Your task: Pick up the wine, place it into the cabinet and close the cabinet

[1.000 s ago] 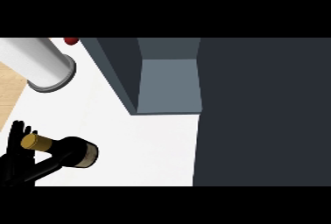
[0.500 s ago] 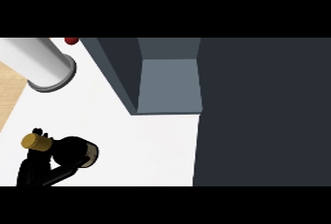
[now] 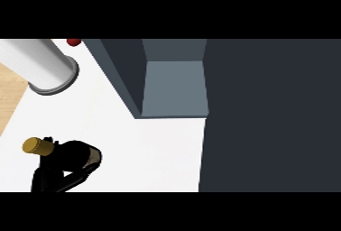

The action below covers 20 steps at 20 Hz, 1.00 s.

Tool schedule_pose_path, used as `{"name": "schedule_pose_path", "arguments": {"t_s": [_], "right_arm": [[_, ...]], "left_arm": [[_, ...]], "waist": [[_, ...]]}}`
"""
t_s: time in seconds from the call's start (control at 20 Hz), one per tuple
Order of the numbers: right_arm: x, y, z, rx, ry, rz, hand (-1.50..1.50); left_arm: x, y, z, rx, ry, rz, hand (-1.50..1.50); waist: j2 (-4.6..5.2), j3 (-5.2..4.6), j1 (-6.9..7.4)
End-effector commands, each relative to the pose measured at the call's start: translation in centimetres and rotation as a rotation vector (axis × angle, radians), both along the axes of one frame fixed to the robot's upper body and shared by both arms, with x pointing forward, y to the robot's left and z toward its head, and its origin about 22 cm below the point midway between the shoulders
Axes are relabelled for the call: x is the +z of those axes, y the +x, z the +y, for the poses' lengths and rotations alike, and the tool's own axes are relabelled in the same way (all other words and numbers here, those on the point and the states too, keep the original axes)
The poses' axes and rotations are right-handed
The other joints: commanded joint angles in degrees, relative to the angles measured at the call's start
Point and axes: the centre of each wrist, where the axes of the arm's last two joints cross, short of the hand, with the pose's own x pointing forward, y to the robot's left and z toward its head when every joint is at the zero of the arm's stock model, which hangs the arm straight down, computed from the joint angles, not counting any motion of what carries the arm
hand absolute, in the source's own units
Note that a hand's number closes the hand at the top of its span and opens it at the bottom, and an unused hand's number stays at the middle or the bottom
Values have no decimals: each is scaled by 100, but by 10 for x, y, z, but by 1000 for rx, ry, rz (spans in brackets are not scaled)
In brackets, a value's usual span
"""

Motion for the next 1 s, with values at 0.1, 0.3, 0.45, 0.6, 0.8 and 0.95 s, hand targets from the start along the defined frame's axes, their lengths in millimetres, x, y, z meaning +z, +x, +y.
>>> {"name": "schedule_pose_path", "arguments": {"t_s": [0.1,0.3,0.45,0.6,0.8,0.95], "right_arm": [[35,-46,-11,28,68,-76,-150],[39,-58,-11,49,64,-67,-150],[40,-48,-4,34,79,-64,-150],[40,-41,-10,42,66,-64,-150],[38,-38,-10,46,54,-60,-150],[40,-49,-5,32,69,-50,-150]], "left_arm": [[-3,3,14,32,-69,-63,-150],[-17,3,3,81,-144,-99,-150],[-27,6,1,70,-192,-133,-150],[-21,23,-9,52,-198,-133,-150],[-24,23,-8,43,-212,-136,-150],[-17,44,-16,35,-172,-162,-150]], "waist": [[1,2,13],[-19,-1,-56],[1,-9,0],[11,1,7],[12,3,30],[-1,-1,-14]]}}
